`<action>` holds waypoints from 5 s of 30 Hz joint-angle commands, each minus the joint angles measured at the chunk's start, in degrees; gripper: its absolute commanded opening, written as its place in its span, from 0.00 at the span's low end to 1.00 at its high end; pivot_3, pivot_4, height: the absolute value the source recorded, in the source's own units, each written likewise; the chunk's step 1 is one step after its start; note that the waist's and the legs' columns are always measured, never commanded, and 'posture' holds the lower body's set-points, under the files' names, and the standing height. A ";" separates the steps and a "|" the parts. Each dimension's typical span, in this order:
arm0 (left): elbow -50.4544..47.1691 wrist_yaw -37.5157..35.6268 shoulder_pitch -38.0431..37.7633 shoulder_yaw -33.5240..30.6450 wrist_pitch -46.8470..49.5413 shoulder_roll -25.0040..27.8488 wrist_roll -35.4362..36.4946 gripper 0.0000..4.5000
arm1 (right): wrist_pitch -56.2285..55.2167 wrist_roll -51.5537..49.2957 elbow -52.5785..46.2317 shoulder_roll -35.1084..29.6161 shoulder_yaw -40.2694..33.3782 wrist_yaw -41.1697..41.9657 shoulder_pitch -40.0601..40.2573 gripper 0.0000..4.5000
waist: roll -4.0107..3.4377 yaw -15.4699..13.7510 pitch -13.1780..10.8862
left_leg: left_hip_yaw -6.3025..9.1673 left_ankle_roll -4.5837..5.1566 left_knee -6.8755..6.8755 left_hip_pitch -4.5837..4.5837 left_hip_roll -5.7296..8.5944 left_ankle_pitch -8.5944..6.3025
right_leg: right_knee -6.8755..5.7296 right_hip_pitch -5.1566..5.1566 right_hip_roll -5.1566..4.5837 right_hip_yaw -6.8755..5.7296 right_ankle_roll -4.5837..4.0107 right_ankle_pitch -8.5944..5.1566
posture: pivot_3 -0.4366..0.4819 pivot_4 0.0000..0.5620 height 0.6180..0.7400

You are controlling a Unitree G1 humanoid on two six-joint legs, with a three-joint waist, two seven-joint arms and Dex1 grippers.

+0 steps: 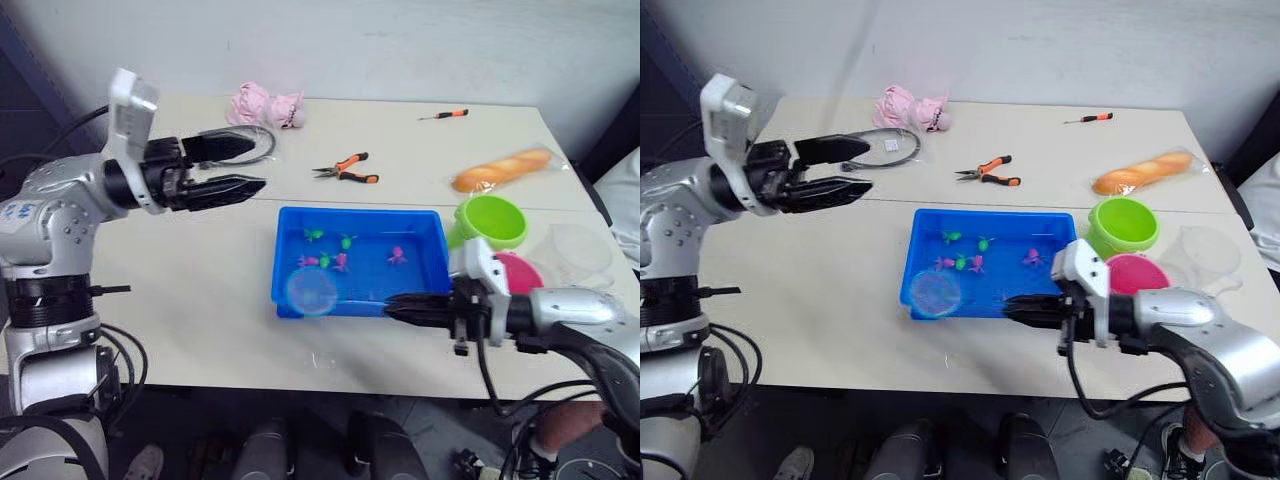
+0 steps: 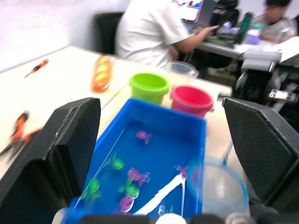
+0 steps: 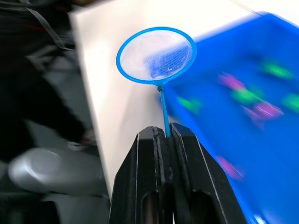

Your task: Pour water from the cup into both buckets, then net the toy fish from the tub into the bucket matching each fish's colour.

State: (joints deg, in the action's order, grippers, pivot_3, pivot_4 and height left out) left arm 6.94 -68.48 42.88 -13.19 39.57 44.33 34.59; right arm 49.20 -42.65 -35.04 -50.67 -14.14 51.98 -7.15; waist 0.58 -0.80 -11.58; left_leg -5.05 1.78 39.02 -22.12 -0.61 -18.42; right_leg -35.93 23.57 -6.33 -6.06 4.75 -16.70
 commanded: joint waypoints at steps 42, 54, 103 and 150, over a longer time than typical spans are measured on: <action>-6.89 1.51 -19.59 6.00 -19.62 -7.82 -4.66 0.99 | 40.18 8.83 16.00 3.18 13.48 -25.11 -30.60 0.00 | 0.06 0.87 0.03 | -0.08 0.05 0.11 -0.10 -0.03 -0.01 | -0.05 0.11 -0.17 0.16 0.00 0.03 | 0.48 0.27 1.00; -2.28 -0.27 -15.16 6.55 -20.14 -6.44 -5.72 0.99 | 26.03 12.89 18.46 12.57 11.07 -27.83 -26.58 0.00 | 0.06 0.86 0.03 | -0.10 0.05 0.10 -0.13 -0.02 -0.01 | -0.05 0.12 -0.10 0.15 0.02 0.04 | 0.48 0.27 1.00; 3.65 -13.01 -2.65 15.12 -16.53 -13.56 -3.78 0.99 | -21.55 9.36 -2.21 12.66 -44.68 -6.84 38.73 0.00 | 0.06 -0.38 0.05 | -0.28 0.25 0.11 0.06 0.03 -0.11 | 0.09 -0.06 0.08 0.28 0.22 0.15 | 0.48 0.27 1.00; 4.40 -9.94 -7.39 13.62 -20.10 -10.87 -5.91 0.99 | -38.26 15.27 1.09 -8.63 -25.78 -11.21 30.74 0.00 | -0.05 0.99 0.09 | -0.65 0.18 0.04 0.84 -0.10 -0.12 | -0.02 -0.34 0.04 1.01 0.13 0.09 | 0.48 0.27 1.00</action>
State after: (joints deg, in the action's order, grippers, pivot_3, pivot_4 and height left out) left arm 10.75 -77.69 35.43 1.02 21.56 32.84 29.53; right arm 6.09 -25.30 -31.85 -56.75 -41.26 39.15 25.55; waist 0.53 0.19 -11.50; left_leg -5.69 1.97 39.06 -21.27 -0.72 -18.55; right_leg -35.95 23.23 -6.29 -5.07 4.87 -16.62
